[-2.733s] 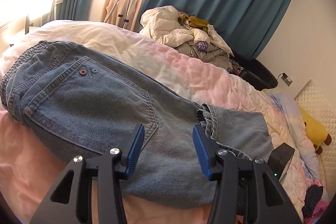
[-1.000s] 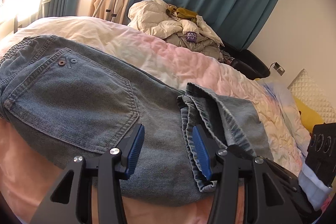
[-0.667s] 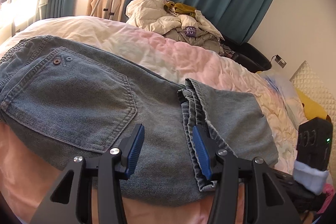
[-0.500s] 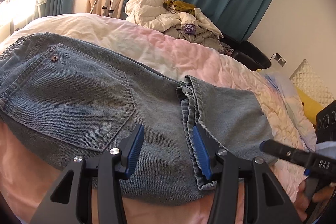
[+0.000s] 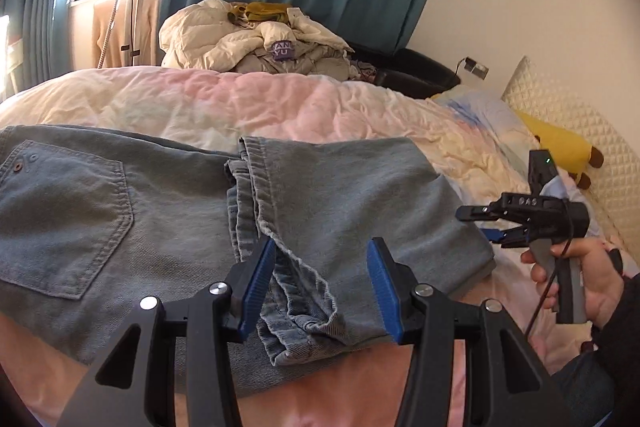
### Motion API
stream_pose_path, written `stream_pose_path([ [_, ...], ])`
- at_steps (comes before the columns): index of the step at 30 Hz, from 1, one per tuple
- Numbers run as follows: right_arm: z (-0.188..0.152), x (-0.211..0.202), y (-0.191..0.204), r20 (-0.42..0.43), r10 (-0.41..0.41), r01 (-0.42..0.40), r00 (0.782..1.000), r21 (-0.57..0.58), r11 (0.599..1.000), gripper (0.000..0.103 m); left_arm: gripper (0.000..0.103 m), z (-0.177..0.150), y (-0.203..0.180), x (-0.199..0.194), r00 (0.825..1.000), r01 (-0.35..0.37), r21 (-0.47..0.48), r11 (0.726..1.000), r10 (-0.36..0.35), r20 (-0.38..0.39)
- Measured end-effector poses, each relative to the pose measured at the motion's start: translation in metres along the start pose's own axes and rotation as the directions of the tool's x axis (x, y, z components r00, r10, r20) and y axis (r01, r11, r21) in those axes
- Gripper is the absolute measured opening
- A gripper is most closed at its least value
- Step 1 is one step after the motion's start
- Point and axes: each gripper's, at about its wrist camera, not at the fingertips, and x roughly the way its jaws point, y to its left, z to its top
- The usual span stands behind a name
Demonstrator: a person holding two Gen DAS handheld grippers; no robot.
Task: Fold clothes
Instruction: 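Grasp the end of the jeans legs with the right tool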
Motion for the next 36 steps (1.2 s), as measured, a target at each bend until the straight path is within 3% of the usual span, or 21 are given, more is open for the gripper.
stream_pose_path([
  [3, -0.002, 0.005, -0.002, -0.017, 0.044, -0.044, 0.999, 0.005, 0.999, 0.072, 0.049, -0.008, 0.002, 0.023, 0.994, -0.079, 0.03, 0.996, 0.081, -0.074],
  [5, -0.006, 0.012, 0.001, -0.039, 0.027, -0.028, 0.999, -0.011, 1.0, 0.074, 0.049, -0.012, 0.012, 0.032, 0.989, -0.102, 0.013, 0.995, 0.103, -0.109],
  [12, -0.011, 0.018, -0.015, -0.057, 0.104, -0.099, 0.993, 0.092, 0.991, 0.076, 0.049, -0.015, 0.023, 0.035, 0.985, -0.106, -0.021, 0.994, 0.102, -0.138],
  [17, -0.009, 0.002, -0.001, -0.004, 0.175, -0.174, 0.985, 0.057, 0.983, 0.079, 0.049, -0.018, 0.021, 0.035, 0.983, -0.119, -0.002, 0.993, 0.118, -0.141],
  [19, -0.009, -0.013, 0.012, 0.044, 0.268, -0.269, 0.962, 0.013, 0.963, 0.08, 0.049, -0.018, 0.021, 0.034, 0.983, -0.121, -0.001, 0.993, 0.12, -0.142],
  [23, -0.009, -0.027, 0.026, 0.105, 0.443, -0.444, 0.89, -0.011, 0.896, 0.081, 0.049, -0.019, 0.021, 0.036, 0.982, -0.124, 0.002, 0.992, 0.123, -0.145],
  [24, -0.009, -0.024, 0.025, 0.111, 0.452, -0.456, 0.885, 0.007, 0.89, 0.083, 0.049, -0.019, 0.021, 0.036, 0.982, -0.124, 0.002, 0.992, 0.123, -0.144],
  [30, -0.014, 0.024, -0.02, 0.002, 0.297, -0.291, 0.955, 0.208, 0.934, 0.083, 0.049, -0.021, 0.02, 0.036, 0.981, -0.13, 0.015, 0.991, 0.131, -0.143],
  [33, -0.018, 0.037, -0.031, -0.041, 0.24, -0.226, 0.97, 0.219, 0.949, 0.075, 0.049, -0.021, 0.019, 0.036, 0.981, -0.132, 0.016, 0.991, 0.133, -0.144],
  [36, -0.017, 0.033, -0.028, -0.044, 0.211, -0.2, 0.977, 0.18, 0.963, 0.075, 0.049, -0.021, 0.019, 0.035, 0.981, -0.131, 0.018, 0.991, 0.132, -0.143],
])
